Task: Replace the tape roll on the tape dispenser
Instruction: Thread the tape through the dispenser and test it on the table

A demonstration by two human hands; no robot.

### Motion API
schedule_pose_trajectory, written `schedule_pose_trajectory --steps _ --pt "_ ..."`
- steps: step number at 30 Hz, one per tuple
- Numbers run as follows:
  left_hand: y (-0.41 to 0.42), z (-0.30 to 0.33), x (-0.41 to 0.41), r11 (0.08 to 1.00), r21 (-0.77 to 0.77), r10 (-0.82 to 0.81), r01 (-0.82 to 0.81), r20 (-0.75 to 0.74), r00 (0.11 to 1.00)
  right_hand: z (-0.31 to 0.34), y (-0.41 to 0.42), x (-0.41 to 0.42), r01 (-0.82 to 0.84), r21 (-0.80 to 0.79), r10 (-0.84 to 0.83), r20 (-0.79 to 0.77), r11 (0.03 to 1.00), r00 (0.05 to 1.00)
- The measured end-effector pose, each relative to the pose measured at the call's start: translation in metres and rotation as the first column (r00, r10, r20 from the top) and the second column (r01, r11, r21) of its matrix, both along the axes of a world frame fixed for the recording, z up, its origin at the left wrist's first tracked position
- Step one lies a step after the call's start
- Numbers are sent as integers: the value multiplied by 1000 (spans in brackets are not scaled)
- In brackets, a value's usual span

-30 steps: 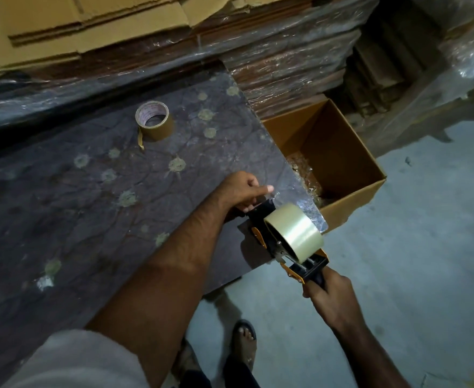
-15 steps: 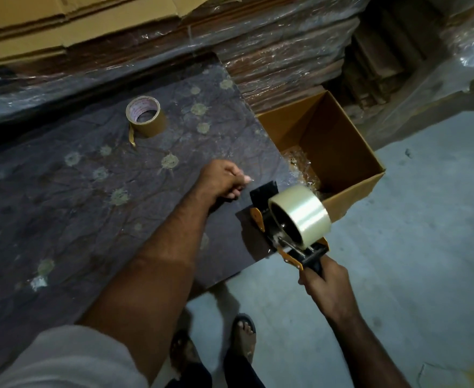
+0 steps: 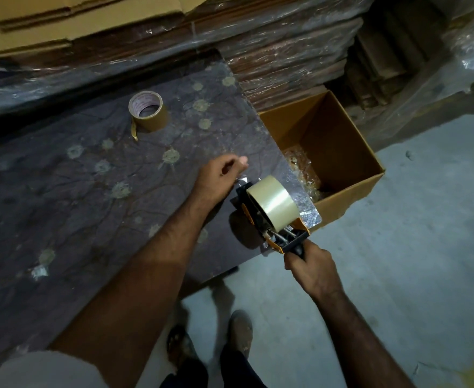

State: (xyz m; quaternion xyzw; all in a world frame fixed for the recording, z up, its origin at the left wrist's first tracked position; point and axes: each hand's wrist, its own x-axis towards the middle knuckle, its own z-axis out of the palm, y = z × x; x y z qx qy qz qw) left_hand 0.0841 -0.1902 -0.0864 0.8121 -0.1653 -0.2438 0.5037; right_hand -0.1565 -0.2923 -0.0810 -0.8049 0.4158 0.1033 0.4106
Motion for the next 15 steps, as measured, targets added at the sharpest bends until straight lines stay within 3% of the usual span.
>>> schedule_pose_trajectory --steps 2,8,15 --pt "9 0 -12 992 30 -120 123 -95 988 -1 0 -1 -12 -17 12 5 1000 1000" --pt "16 -6 -17 911 321 -309 258 122 943 1 8 -11 2 -85 5 72 996 997" --pt "12 -9 -17 856 395 -418 334 149 896 6 21 -43 30 -115 -23 64 993 998"
